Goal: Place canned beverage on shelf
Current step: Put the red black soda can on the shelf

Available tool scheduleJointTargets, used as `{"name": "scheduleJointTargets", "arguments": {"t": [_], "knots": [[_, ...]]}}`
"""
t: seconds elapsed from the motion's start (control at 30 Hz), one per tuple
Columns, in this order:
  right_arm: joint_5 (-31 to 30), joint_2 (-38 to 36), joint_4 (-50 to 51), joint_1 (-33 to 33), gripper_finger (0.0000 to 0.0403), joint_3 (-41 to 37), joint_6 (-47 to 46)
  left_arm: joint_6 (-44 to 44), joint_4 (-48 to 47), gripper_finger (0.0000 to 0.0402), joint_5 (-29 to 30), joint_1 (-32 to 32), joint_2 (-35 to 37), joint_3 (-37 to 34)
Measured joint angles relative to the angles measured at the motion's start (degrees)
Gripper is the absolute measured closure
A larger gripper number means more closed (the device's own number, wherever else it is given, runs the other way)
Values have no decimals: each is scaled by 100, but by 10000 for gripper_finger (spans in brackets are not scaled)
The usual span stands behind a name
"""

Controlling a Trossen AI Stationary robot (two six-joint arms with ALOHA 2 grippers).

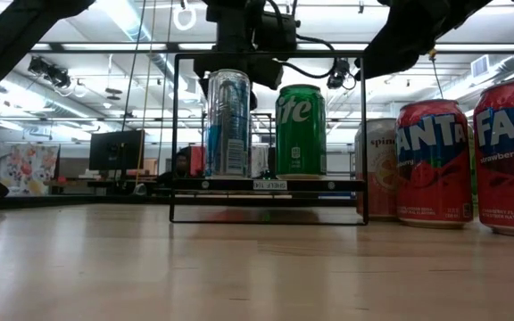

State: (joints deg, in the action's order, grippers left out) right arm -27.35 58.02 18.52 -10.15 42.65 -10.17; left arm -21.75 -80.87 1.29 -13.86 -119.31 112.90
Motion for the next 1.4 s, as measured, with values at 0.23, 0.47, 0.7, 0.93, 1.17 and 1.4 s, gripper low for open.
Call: {"name": "scheduleJointTargets", "arguments": {"t": [0.23,0.47,0.7,0.93,1.17,1.4], "knots": [[-22,0,0,0,55,0,0,14,-224,13,254,87,38,-2],[-22,-1,-45,-2,55,0,15,16,-279,13,257,152,122,238],[-20,-2,-44,0,55,0,23,107,-417,13,257,150,130,759],[-20,-2,-44,-1,55,0,26,221,-680,13,257,150,129,1214],[-15,-2,-43,-2,55,0,13,219,-558,13,821,-60,129,1421],[-3,-2,-42,-1,55,0,21,486,-505,13,1249,-482,127,1421]]}}
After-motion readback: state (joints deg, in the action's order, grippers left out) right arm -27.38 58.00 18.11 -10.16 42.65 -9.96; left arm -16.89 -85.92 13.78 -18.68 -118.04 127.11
